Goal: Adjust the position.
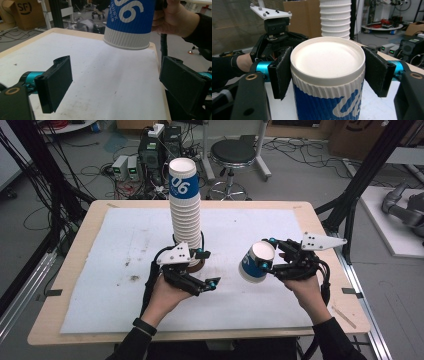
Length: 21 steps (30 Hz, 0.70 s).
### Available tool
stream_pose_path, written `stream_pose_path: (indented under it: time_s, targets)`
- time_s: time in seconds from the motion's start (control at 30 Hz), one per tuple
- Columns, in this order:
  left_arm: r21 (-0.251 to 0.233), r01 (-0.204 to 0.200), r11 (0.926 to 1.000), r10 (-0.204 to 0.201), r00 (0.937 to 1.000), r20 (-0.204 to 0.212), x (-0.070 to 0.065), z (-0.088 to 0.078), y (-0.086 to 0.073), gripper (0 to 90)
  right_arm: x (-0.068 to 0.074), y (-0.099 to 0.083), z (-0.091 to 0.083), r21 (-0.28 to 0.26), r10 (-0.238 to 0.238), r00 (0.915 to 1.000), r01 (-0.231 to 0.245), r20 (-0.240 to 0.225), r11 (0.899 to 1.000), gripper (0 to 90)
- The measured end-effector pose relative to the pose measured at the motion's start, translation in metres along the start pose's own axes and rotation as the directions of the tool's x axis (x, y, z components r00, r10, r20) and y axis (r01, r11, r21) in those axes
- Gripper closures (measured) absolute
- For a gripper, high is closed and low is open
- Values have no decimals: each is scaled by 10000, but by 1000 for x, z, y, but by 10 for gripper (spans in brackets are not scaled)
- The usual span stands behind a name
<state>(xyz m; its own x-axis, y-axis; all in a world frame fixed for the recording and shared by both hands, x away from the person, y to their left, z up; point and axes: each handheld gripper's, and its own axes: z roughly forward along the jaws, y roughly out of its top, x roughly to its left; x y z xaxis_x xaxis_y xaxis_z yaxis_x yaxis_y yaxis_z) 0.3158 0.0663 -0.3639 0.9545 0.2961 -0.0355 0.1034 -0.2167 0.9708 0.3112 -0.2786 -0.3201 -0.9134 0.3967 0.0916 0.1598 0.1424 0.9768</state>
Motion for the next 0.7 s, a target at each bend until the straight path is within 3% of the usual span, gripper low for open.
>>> stream_pose_path:
  time_s: [0.3, 0.7]
  targets:
    - [11, 57, 10000, -58, 9985, 546, -5, 17, 2, 112, 5, -1, 13, 392, -130, 9983, 152, -560, 9991, 300]
    - [129, 112, 9999, -129, 9901, 1396, -11, 44, 1, 112, 13, -5, 21, 672, 51, 9948, 17, -1016, 9977, 300]
